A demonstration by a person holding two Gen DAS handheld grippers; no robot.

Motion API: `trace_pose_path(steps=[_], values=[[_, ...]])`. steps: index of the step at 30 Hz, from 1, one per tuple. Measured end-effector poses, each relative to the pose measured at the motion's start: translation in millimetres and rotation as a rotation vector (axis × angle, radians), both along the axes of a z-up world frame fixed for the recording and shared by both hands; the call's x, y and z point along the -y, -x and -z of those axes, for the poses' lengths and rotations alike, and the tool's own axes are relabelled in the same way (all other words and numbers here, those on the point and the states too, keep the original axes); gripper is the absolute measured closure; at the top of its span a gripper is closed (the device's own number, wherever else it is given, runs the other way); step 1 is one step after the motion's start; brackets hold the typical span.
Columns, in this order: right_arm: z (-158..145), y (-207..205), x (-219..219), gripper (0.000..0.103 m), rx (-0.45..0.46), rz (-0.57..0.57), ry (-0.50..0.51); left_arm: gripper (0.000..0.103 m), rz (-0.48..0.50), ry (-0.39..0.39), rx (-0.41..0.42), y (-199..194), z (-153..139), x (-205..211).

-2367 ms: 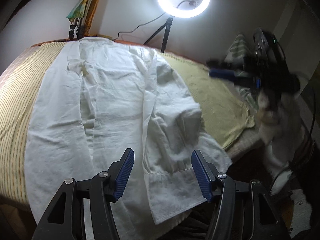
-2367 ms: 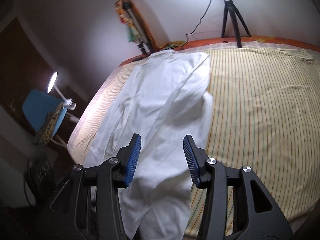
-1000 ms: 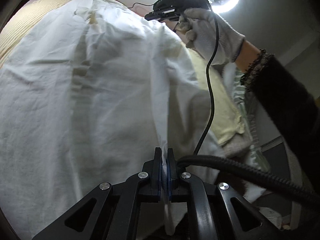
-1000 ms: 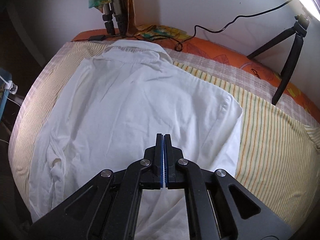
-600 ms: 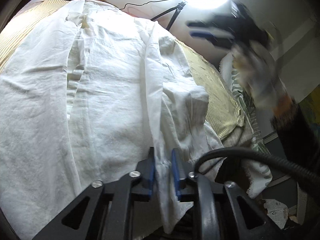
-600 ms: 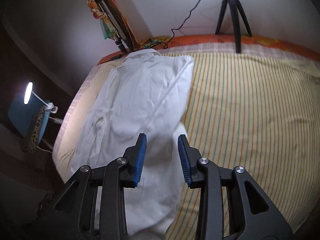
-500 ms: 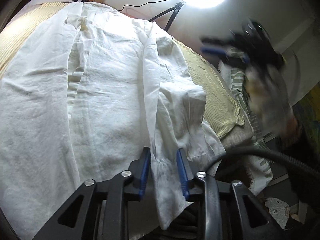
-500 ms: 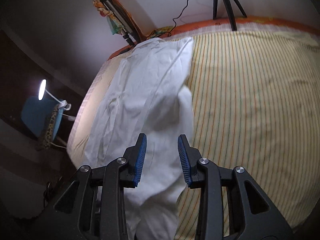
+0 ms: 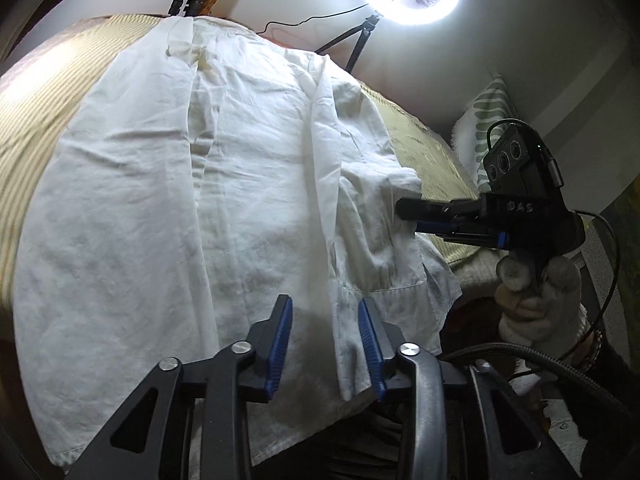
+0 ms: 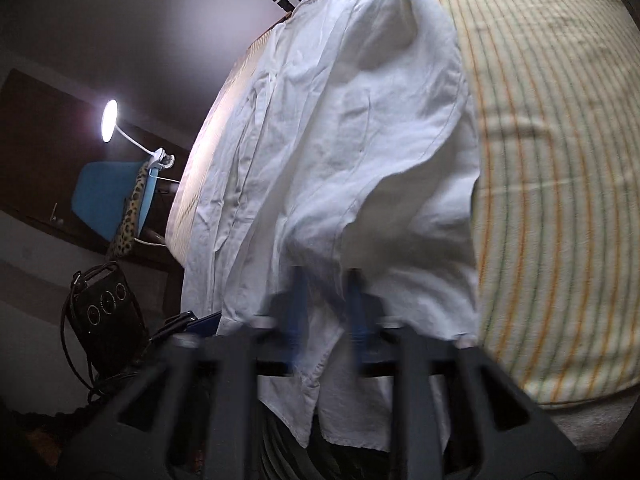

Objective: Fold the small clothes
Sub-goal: 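Fold the gripped shirt side inward with the right tool and release it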

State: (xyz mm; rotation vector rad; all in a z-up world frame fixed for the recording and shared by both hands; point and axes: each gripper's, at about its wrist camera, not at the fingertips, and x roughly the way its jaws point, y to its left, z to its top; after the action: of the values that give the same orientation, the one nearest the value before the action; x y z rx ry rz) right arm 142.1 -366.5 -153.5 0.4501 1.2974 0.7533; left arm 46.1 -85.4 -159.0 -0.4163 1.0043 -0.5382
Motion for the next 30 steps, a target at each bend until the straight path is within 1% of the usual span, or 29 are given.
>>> trace_pose_path(steps=[2, 5, 7, 9, 10, 12, 13, 15, 17, 19, 21, 22, 23, 24, 26, 29, 30], values=[[-3, 2, 5, 0.099, -0.015, 0.027, -0.025, 0.078, 0.007, -0.016, 0.007, 0, 1, 3], [-7, 9, 20, 0.099, -0.037, 0.080, -0.043, 0.079, 0.025, -0.051, 0.029, 2, -3, 9], [-3, 11, 28, 0.099, -0.050, 0.110, -0.019, 0.079, 0.040, -0.068, 0.037, 3, -4, 13], [1, 13, 28, 0.099, -0.039, 0.115, 0.030, 0.079, 0.055, -0.080, 0.035, 4, -3, 16], [4, 13, 29, 0.098, -0.047, 0.117, 0.041, 0.079, 0.059, -0.084, 0.031, 4, -3, 18], [8, 13, 32, 0.098, -0.068, 0.116, 0.009, 0.079, 0.054, -0.094, 0.038, 5, -5, 19], [6, 14, 34, 0.096, -0.057, 0.114, 0.009, 0.079, 0.050, -0.105, 0.050, 7, -8, 20], [-2, 19, 44, 0.088, -0.006, 0.115, 0.021, 0.079, 0.040, -0.139, 0.102, 14, -18, 22], [-9, 23, 55, 0.070, 0.030, 0.135, 0.020, 0.079, 0.039, -0.168, 0.163, 21, -30, 26], [-19, 30, 69, 0.061, 0.067, 0.165, -0.006, 0.077, 0.049, -0.184, 0.217, 27, -39, 34], [-29, 36, 82, 0.058, 0.105, 0.196, -0.022, 0.072, 0.075, -0.190, 0.268, 31, -45, 45], [-34, 40, 89, 0.056, 0.126, 0.210, -0.021, 0.070, 0.095, -0.186, 0.289, 32, -48, 52], [-38, 44, 96, 0.052, 0.146, 0.223, -0.015, 0.066, 0.120, -0.184, 0.301, 32, -48, 60], [-43, 48, 103, 0.050, 0.168, 0.238, -0.007, 0.063, 0.143, -0.190, 0.304, 29, -48, 66], [-53, 55, 116, 0.044, 0.206, 0.261, 0.003, 0.061, 0.188, -0.201, 0.307, 24, -47, 86], [-64, 63, 132, 0.038, 0.239, 0.293, -0.001, 0.050, 0.262, -0.237, 0.323, 20, -41, 118], [-65, 65, 140, 0.038, 0.243, 0.306, -0.005, 0.049, 0.287, -0.251, 0.324, 20, -39, 128]])
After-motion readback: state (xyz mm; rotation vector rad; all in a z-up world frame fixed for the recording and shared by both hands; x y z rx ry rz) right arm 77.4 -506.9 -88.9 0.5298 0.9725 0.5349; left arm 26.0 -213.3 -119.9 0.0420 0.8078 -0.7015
